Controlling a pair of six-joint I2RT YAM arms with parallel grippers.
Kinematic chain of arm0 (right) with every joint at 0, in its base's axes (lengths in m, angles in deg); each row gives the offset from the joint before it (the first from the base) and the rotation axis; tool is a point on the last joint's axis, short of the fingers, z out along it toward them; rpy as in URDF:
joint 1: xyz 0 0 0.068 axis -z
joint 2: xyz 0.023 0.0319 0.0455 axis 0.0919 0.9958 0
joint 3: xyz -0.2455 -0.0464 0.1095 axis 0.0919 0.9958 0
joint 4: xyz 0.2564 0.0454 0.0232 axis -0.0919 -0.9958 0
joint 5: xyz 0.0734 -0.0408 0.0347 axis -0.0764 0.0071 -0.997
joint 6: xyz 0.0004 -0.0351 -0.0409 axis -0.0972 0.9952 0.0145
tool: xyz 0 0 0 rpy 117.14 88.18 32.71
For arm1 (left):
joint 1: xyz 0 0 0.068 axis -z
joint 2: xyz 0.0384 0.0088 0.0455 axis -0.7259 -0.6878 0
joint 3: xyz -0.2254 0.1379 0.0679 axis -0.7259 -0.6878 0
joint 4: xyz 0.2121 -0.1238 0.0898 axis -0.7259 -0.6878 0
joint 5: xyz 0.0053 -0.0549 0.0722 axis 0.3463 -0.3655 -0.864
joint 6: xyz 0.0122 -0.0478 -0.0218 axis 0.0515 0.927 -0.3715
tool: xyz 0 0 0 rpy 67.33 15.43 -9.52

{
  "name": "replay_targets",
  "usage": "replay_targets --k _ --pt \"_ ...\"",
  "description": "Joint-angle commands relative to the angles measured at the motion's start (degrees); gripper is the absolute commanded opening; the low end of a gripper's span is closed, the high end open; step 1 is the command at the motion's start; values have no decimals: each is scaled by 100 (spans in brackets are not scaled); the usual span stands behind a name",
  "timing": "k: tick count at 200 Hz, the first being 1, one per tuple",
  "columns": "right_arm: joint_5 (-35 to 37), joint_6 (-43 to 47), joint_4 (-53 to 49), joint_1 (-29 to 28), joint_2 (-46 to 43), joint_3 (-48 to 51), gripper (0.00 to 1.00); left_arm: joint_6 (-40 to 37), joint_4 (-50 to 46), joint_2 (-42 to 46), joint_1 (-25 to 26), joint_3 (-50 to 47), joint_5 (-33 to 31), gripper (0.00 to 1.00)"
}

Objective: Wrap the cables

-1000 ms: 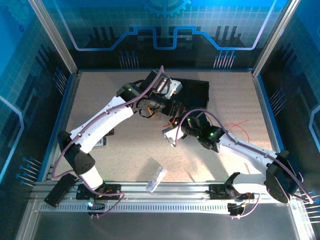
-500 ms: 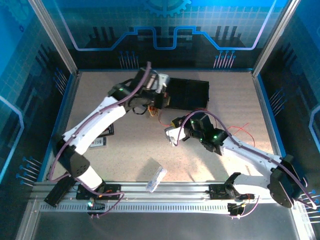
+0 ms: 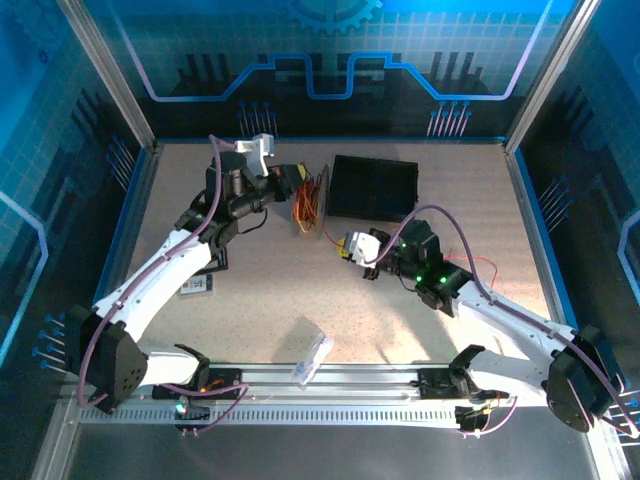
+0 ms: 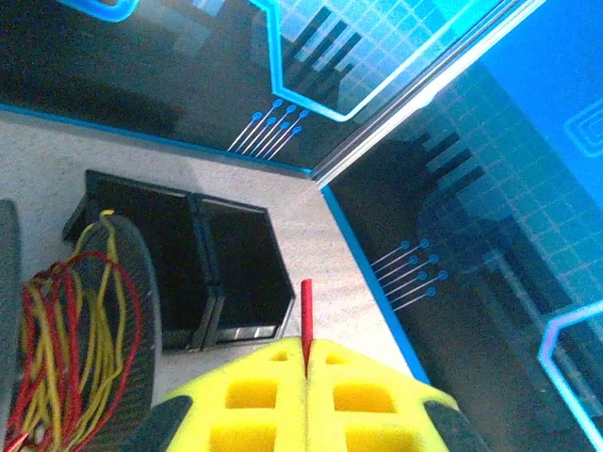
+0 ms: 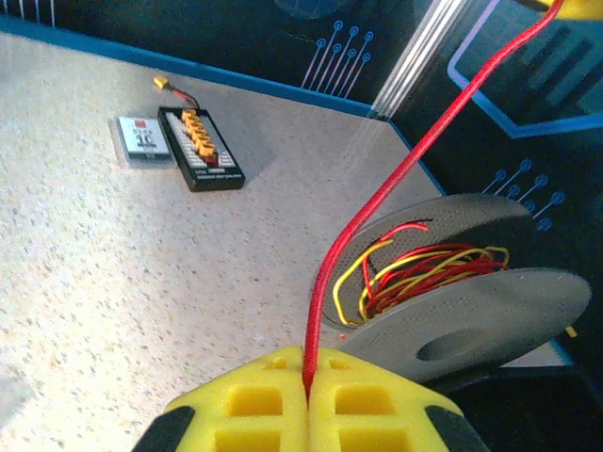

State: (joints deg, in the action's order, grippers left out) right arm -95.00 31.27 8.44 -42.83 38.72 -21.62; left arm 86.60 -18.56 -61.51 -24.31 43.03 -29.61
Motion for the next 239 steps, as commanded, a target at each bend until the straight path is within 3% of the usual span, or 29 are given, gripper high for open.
replay_targets --k 1,11,39,72,114,157,199,239 --pt "-76 -1449 -285 -233 156 -126 0 256 1031 -227 -220 365 -294 1" --pt "267 -1764 -234 -378 223 -170 0 231 878 -271 -220 435 -316 14" --pt "687 -2260 -524 -585 500 -460 0 6 261 -241 -228 652 -390 66" --pt "1027 -2227 -1407 -613 977 -1110 0 -338 -668 33 -254 888 -644 99" --pt "1283 -1748 -1988 -621 1366 -1733 0 -591 -2332 -159 -640 1568 -221 99" --pt "1259 41 -2443 -531 1776 -2219 0 -882 -3671 -809 -1130 2384 300 99" --pt "590 1146 -3332 -167 2443 -3144 0 -1428 -4198 -1239 -1152 2876 391 99" --pt "424 1284 -4022 36 2958 -3808 0 -1915 -4879 -1863 -1085 3558 40 99"
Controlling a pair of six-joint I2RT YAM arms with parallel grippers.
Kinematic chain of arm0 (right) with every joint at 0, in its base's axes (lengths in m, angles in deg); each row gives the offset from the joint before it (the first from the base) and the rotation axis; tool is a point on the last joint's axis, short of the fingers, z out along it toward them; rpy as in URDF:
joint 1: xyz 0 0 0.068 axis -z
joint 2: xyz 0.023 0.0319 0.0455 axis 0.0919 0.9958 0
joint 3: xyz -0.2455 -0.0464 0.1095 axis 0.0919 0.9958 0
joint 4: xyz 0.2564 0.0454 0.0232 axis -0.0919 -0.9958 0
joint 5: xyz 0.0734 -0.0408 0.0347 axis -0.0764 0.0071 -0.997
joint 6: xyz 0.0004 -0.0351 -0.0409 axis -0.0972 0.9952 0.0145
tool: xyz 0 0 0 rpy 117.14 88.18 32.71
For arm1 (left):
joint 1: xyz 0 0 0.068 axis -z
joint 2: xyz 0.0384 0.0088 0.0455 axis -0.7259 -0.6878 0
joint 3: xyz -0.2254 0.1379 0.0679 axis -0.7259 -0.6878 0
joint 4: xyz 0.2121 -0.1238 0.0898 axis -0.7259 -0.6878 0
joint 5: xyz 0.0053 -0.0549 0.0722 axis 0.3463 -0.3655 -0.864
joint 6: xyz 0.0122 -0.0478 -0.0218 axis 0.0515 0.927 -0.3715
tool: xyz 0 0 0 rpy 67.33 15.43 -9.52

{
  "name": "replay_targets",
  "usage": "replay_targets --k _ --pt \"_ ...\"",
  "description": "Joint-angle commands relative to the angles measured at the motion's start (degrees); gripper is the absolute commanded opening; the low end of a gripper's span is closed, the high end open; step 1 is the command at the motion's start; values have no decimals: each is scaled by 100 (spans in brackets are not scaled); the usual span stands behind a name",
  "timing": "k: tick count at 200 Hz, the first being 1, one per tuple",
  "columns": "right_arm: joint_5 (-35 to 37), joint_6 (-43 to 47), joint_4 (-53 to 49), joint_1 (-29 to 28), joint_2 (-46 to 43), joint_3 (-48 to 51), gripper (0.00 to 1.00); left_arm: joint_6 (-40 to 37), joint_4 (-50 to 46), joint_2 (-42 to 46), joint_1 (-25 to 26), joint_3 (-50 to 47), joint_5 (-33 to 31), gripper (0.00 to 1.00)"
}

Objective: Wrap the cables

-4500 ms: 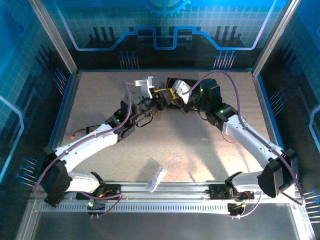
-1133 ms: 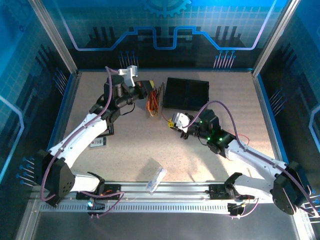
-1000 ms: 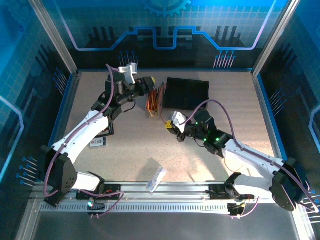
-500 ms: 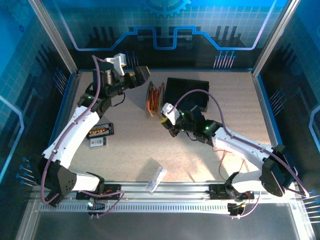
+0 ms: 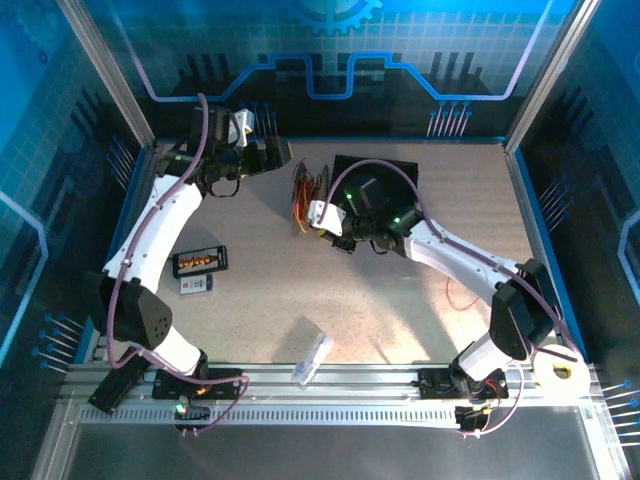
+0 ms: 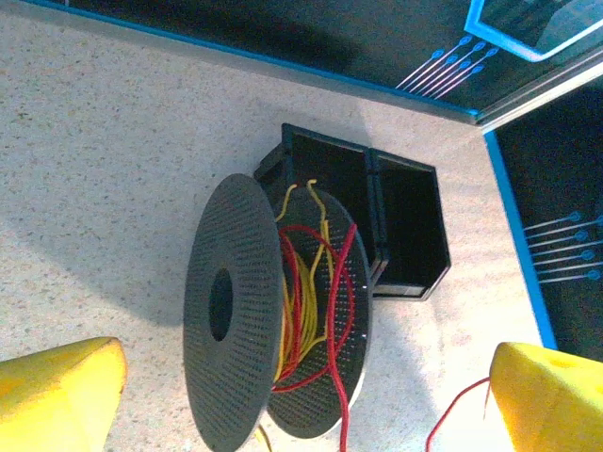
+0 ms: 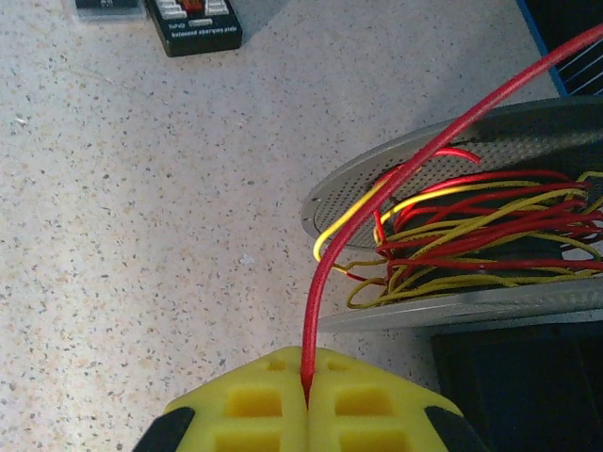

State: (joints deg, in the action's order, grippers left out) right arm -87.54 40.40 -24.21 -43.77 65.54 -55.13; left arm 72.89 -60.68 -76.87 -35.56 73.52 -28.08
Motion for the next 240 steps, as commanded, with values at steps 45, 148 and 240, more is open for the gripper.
replay_targets --k 45,148,240 --pt "-177 163 -941 163 455 -542 0 -906 -908 -846 384 898 -449 99" --pt "-284 -115 -414 268 173 -141 0 -585 -754 -1224 440 1031 -260 100" --pt "-123 -108 -779 313 699 -462 0 -786 -1292 -1733 639 1711 -789 95"
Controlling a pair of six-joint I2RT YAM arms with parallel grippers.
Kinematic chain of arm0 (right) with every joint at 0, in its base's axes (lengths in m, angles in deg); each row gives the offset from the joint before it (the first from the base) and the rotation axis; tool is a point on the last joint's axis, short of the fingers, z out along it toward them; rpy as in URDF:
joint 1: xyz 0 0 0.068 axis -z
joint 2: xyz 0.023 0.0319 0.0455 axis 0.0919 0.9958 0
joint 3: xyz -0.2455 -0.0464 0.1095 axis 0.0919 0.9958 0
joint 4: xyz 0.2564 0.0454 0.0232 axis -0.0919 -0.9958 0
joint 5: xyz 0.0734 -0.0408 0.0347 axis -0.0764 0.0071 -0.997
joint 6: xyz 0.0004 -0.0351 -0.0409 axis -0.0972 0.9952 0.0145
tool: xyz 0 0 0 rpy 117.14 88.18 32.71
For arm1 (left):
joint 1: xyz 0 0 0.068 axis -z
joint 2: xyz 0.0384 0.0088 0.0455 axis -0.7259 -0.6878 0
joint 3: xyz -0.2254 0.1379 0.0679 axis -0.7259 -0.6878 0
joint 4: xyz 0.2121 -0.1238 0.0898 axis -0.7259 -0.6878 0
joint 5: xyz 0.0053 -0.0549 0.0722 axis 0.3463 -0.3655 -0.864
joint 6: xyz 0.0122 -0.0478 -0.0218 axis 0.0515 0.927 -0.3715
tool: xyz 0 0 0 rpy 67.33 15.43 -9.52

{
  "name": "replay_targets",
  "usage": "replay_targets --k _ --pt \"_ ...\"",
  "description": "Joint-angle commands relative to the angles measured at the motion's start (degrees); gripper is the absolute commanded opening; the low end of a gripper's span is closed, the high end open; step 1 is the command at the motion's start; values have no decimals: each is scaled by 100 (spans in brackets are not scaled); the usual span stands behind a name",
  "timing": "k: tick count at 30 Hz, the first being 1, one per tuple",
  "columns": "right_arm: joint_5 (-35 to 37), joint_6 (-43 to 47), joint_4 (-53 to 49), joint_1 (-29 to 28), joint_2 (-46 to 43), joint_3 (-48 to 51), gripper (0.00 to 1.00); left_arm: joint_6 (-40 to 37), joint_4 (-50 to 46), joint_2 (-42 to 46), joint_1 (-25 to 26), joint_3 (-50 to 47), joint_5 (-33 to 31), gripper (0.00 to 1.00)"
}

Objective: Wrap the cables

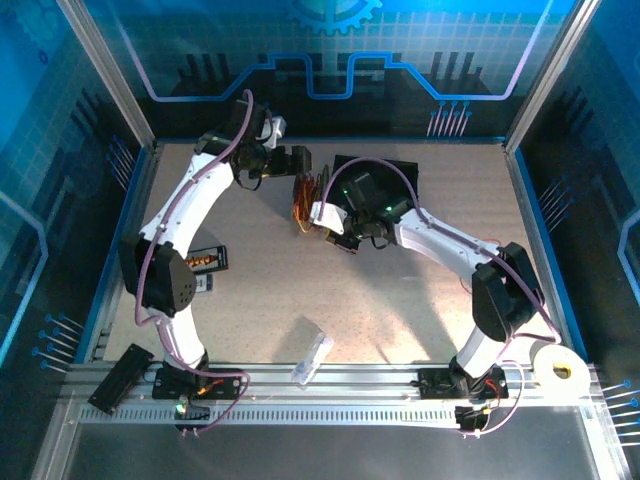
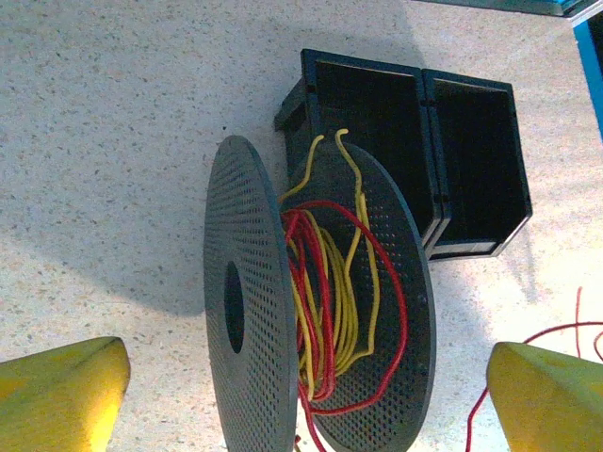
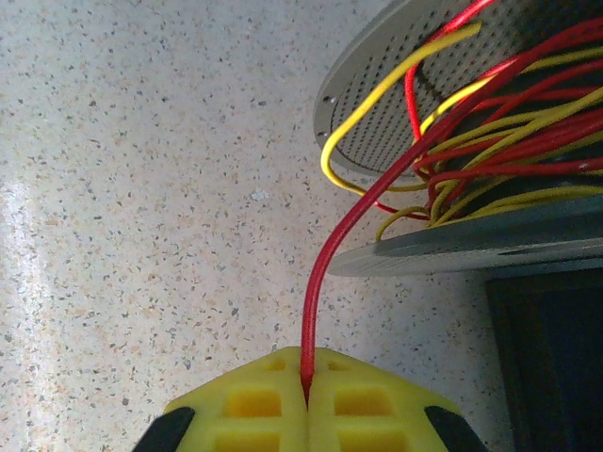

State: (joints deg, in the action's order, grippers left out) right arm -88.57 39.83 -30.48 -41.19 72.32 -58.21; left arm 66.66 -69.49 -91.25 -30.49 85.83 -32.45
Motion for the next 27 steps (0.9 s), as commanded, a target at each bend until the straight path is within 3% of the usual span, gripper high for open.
replay_targets --k 1,7,15,27 --pt "-20 -51 -151 55 21 -154 0 -170 -419 -311 138 501 -359 94" --pt "43 -15 126 60 -169 -15 0 -299 -970 -872 257 1186 -533 89" --pt "104 15 476 50 -354 109 0 -292 -984 -975 300 1243 -472 85" --pt "58 29 310 50 -69 -49 0 -371 -1138 -1222 338 1457 -593 61"
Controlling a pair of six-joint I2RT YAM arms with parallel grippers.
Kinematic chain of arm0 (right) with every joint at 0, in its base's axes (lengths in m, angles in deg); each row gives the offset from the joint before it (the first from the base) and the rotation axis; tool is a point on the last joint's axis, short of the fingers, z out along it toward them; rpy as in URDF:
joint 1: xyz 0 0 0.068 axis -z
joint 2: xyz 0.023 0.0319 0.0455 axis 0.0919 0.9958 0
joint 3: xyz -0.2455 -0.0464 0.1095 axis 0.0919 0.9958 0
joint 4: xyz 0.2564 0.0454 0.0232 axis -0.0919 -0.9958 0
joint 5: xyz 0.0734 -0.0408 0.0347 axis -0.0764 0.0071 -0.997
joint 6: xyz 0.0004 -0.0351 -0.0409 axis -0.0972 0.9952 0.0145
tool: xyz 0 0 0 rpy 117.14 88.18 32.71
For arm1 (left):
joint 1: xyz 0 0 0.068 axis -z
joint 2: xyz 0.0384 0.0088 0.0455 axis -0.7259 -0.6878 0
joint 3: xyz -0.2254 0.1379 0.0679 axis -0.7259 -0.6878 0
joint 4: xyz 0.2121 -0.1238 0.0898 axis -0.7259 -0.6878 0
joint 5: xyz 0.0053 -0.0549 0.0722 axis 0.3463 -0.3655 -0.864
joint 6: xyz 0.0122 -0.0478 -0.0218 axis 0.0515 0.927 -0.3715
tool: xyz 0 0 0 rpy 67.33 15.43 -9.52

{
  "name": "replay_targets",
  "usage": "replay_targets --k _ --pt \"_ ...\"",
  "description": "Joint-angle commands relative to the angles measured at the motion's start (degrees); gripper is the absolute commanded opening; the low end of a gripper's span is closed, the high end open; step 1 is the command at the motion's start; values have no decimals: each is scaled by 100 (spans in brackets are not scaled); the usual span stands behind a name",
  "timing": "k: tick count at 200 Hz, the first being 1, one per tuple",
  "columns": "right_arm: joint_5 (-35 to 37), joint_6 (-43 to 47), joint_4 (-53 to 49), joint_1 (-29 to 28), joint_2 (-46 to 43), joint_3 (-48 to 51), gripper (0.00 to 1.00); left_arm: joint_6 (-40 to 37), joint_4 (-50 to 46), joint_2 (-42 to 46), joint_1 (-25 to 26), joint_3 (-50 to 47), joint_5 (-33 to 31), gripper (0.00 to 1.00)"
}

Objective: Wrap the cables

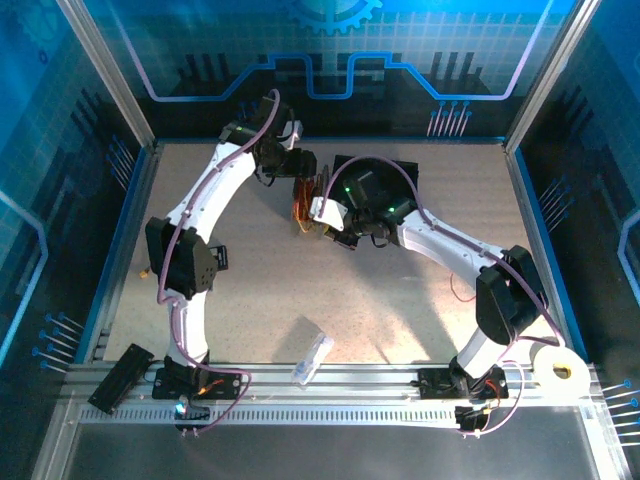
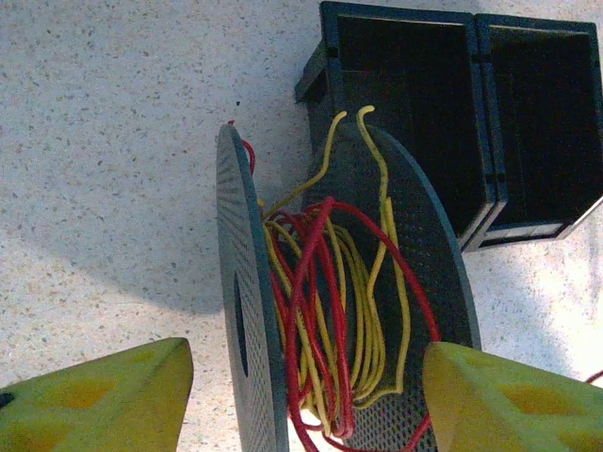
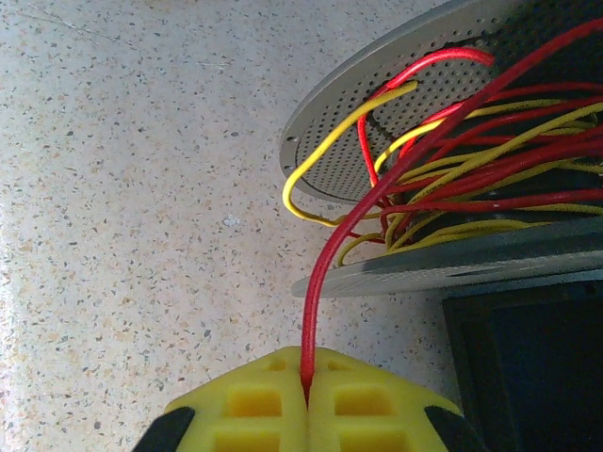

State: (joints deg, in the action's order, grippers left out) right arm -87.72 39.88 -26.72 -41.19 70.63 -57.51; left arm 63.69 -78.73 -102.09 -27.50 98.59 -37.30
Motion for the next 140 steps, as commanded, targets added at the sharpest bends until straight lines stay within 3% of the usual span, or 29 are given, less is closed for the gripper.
replay_targets --k 1,140 --pt "-27 25 -65 53 96 -126 0 -70 -214 -154 40 187 -117 60" --pt "-124 16 -119 46 173 -197 0 -91 -294 -513 38 400 -204 39"
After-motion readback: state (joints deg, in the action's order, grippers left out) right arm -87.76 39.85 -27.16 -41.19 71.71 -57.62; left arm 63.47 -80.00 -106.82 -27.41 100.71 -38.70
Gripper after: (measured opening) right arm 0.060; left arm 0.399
